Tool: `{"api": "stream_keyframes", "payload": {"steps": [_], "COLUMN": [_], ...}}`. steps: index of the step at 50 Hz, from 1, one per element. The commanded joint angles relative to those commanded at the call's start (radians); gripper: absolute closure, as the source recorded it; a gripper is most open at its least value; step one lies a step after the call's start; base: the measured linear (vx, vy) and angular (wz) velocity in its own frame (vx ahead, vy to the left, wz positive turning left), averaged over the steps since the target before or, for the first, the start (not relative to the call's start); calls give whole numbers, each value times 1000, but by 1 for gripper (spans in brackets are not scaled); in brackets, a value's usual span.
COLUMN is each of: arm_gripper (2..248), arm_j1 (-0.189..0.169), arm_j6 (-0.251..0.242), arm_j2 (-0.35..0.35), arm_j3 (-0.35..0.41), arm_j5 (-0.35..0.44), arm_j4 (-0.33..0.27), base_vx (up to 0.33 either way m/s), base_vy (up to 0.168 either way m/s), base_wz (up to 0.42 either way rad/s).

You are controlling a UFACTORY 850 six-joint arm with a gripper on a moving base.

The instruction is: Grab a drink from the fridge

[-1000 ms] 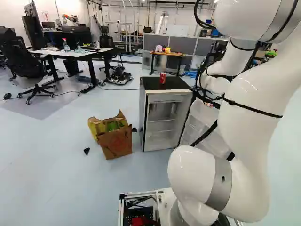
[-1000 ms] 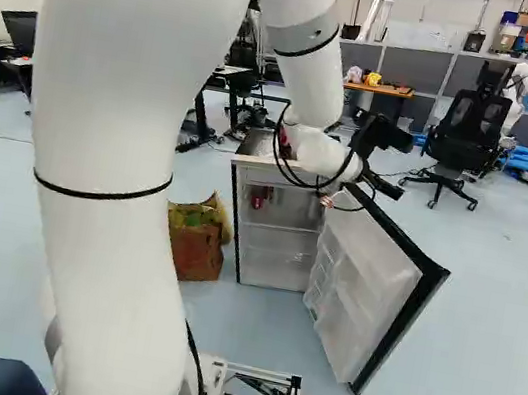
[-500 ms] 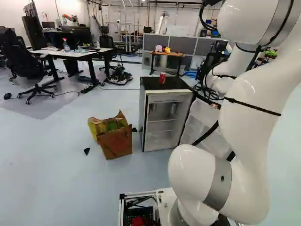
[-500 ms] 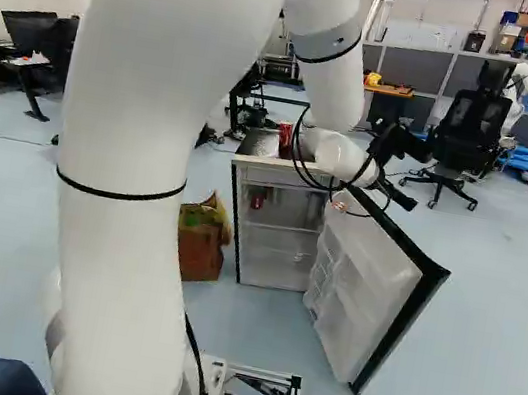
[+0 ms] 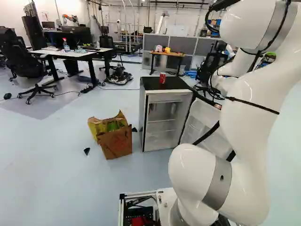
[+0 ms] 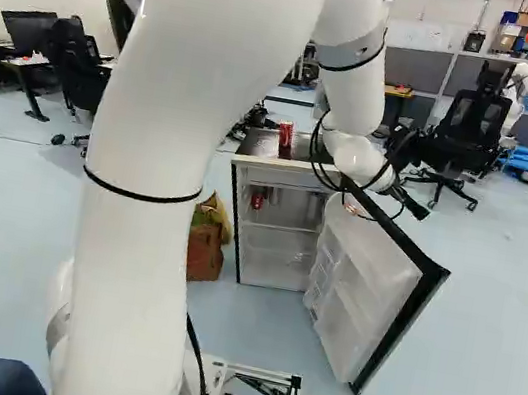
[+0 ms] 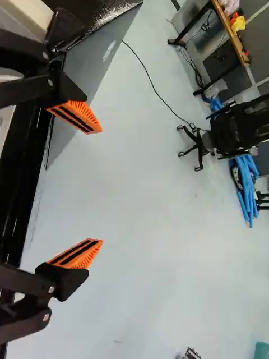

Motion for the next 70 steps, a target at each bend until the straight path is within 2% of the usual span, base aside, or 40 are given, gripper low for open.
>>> {"api": "stream_keyframes", "payload": {"steps": [15,41,70], "arm_gripper": [3,3,3], "arm_j1": [-19,-32,-32], "arm_j6": [0,0,0], "arm_j2": [-64,-176,-179], "arm_j3": [-82,-232,-236], "arm_j5": [-50,-158,-303], "arm_j4": [7,7,7], "base_vx": [0,0,0], "base_vy": [0,0,0], "base_wz": [0,0,0]}}
